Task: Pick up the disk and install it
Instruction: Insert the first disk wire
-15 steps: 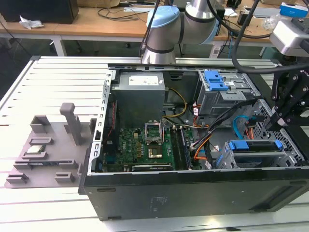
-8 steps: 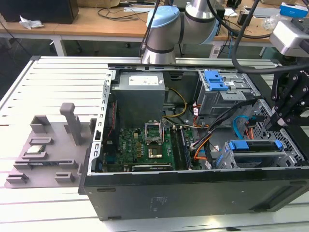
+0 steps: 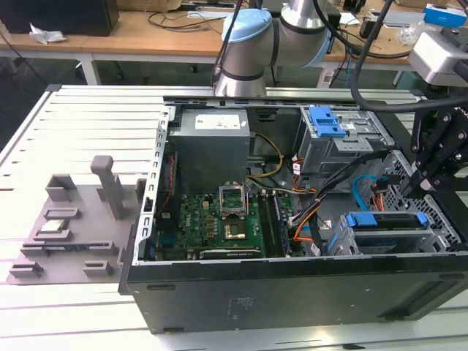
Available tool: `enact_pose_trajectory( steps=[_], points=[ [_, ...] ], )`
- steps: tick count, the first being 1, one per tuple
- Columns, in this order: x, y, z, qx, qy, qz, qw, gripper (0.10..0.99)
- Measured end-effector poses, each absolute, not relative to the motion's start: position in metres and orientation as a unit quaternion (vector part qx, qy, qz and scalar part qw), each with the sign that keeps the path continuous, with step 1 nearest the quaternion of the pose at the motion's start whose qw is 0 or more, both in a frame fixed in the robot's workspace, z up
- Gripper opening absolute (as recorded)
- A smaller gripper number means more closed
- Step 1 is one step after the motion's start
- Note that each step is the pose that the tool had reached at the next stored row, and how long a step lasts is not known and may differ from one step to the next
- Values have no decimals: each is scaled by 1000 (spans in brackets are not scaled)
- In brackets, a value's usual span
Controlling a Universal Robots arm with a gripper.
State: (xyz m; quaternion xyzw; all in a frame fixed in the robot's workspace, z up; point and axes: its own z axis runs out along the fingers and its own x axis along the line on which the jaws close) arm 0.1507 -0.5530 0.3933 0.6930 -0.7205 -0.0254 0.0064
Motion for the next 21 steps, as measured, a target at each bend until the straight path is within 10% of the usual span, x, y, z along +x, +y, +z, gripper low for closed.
enact_pose_trajectory(
  steps=[21],
  points=[
    [179,-525,388,693,-720,-25,7,106]
  ],
)
